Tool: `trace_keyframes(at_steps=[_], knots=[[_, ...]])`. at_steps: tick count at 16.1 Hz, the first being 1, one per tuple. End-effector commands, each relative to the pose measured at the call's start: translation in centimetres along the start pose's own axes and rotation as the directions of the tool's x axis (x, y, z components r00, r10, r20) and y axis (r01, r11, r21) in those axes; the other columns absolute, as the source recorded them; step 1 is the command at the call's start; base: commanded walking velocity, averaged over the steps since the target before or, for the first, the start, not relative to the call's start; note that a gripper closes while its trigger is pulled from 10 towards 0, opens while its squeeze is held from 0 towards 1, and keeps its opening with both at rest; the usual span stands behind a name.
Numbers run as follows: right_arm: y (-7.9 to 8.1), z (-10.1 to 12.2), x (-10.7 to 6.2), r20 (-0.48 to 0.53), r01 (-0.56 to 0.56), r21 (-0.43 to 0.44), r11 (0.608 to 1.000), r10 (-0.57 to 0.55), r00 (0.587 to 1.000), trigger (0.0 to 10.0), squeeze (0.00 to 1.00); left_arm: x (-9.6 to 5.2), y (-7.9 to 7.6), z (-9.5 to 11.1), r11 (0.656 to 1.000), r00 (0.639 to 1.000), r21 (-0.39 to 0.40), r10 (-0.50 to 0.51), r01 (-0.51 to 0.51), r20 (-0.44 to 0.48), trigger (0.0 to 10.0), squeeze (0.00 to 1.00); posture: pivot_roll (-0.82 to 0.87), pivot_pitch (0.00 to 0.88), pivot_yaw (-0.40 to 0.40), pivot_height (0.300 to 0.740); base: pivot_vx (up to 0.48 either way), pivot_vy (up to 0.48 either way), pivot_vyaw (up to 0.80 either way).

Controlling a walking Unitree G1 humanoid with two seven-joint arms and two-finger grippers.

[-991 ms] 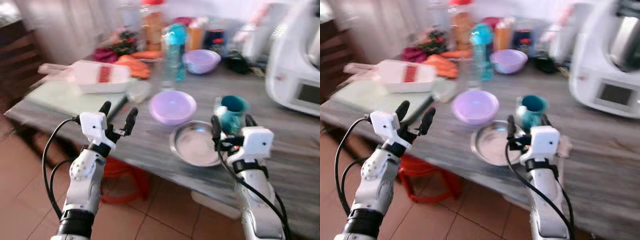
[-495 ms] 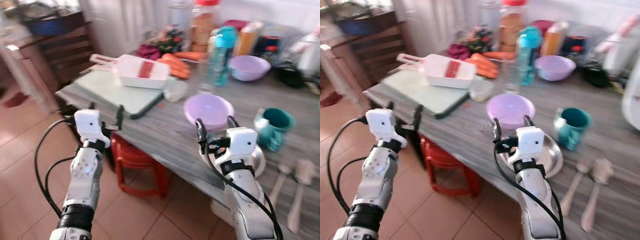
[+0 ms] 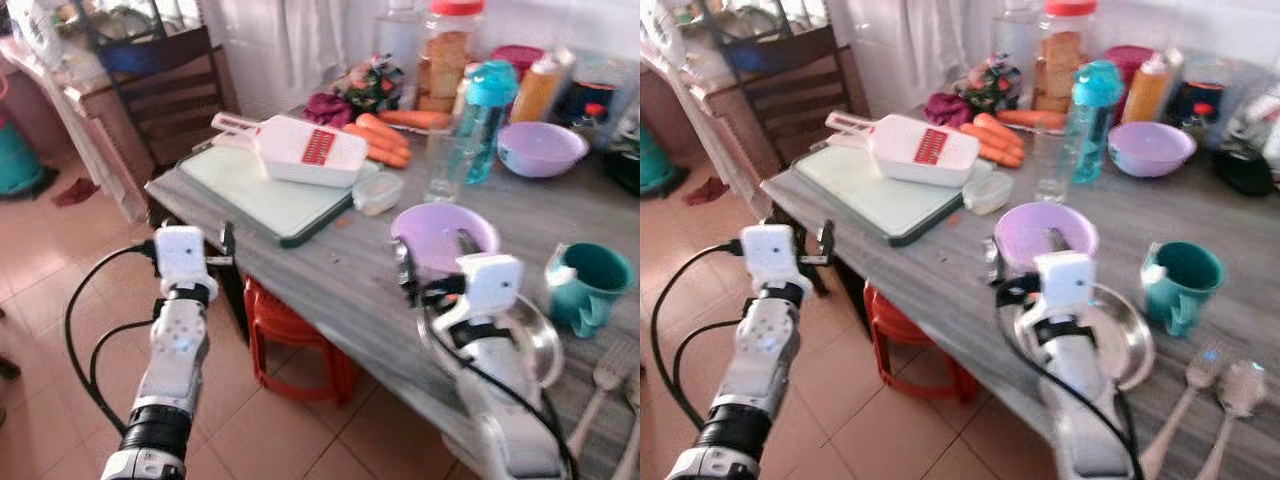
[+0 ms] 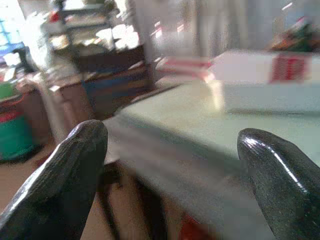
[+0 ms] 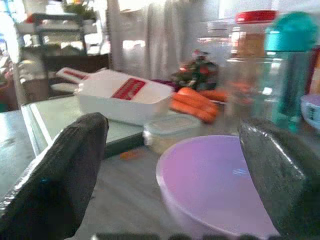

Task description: Setting the table

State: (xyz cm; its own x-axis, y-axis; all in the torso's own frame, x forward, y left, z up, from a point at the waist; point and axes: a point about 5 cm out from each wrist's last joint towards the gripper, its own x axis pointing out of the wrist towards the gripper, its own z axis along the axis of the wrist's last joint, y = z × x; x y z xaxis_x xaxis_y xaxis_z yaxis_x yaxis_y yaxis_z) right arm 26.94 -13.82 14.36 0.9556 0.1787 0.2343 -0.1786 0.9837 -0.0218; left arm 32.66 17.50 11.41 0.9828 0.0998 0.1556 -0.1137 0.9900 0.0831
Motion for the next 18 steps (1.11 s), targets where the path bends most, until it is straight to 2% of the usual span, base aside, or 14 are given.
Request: trace_keyframes(at_steps=[1, 5, 6, 7, 9, 12, 13, 15, 17, 18], knots=[[1.1, 0.4, 0.4, 0.017, -0.043, 0.003, 0.999, 0.043, 0.999, 10.0, 0.00, -0.3, 1.2, -0.7, 0.998, 0.998, 0.031, 0.060, -0.059, -0.028, 10.0, 0.00, -0.06, 0.000, 0.054, 0.740, 0.000, 0.000, 0.80], [1.2, 0.4, 0.5, 0.015, -0.066, 0.006, 0.998, 0.066, 0.998, 10.0, 0.00, 0.1, 1.2, -0.4, 0.998, 0.999, 0.031, 0.053, -0.053, -0.011, 10.0, 0.00, -0.05, 0.000, 0.045, 0.740, 0.000, 0.000, 0.80], [1.3, 0.5, 0.6, 0.017, -0.068, 0.006, 0.998, 0.068, 0.998, 10.0, 0.00, 0.2, 1.6, -0.3, 0.992, 0.996, 0.093, 0.084, -0.085, 0.013, 10.0, 0.00, -0.05, 0.000, 0.044, 0.740, 0.000, 0.000, 0.80], [1.3, 0.5, 0.6, 0.019, -0.068, 0.005, 0.998, 0.068, 0.998, 10.0, 0.00, 0.3, 2.4, -0.6, 0.974, 0.986, 0.157, 0.166, -0.165, 0.002, 10.0, 0.00, -0.05, 0.000, 0.044, 0.740, 0.000, 0.000, 0.80], [1.3, 0.5, 0.7, 0.022, -0.069, -0.001, 0.998, 0.069, 0.997, 10.0, 0.00, 0.3, 2.5, -0.9, 0.980, 0.987, 0.123, 0.158, -0.155, -0.021, 10.0, 0.00, -0.05, 0.000, 0.044, 0.740, 0.000, 0.000, 0.80], [1.3, 0.5, 0.8, 0.027, -0.071, 0.007, 0.997, 0.071, 0.997, 10.0, 0.00, 0.3, 2.5, -0.8, 0.975, 0.985, 0.146, 0.172, -0.169, -0.010, 10.0, 0.00, -0.05, 0.000, 0.043, 0.740, 0.000, 0.000, 0.80], [1.2, 0.4, 0.8, 0.020, -0.054, 0.027, 0.998, 0.053, 0.998, 10.0, 0.00, 0.4, 2.4, -0.8, 0.973, 0.984, 0.149, 0.180, -0.176, -0.008, 10.0, 0.00, -0.05, 0.000, 0.041, 0.740, 0.000, 0.000, 0.00], [0.8, -0.3, 0.8, -0.025, -0.055, 0.008, 0.998, 0.055, 0.998, 10.0, 0.00, 0.4, 2.4, -1.0, 0.973, 0.983, 0.150, 0.181, -0.177, -0.013, 10.0, 0.00, -0.04, 0.000, 0.042, 0.740, 0.000, 0.000, 0.00], [-0.4, -0.7, 1.0, -0.033, 0.012, -0.042, 0.999, -0.013, 0.999, 10.0, 0.00, 0.2, 2.4, -1.4, 0.974, 0.983, 0.149, 0.180, -0.173, -0.035, 10.0, 0.00, -0.04, 0.000, 0.043, 0.740, 0.000, 0.000, 0.00], [-0.7, -0.9, 1.1, -0.048, 0.034, -0.016, 0.999, -0.035, 0.998, 10.0, 0.00, 0.1, 2.4, -1.5, 0.974, 0.983, 0.151, 0.177, -0.170, -0.039, 10.0, 0.00, -0.04, 0.000, 0.043, 0.740, 0.000, 0.000, 0.00]])
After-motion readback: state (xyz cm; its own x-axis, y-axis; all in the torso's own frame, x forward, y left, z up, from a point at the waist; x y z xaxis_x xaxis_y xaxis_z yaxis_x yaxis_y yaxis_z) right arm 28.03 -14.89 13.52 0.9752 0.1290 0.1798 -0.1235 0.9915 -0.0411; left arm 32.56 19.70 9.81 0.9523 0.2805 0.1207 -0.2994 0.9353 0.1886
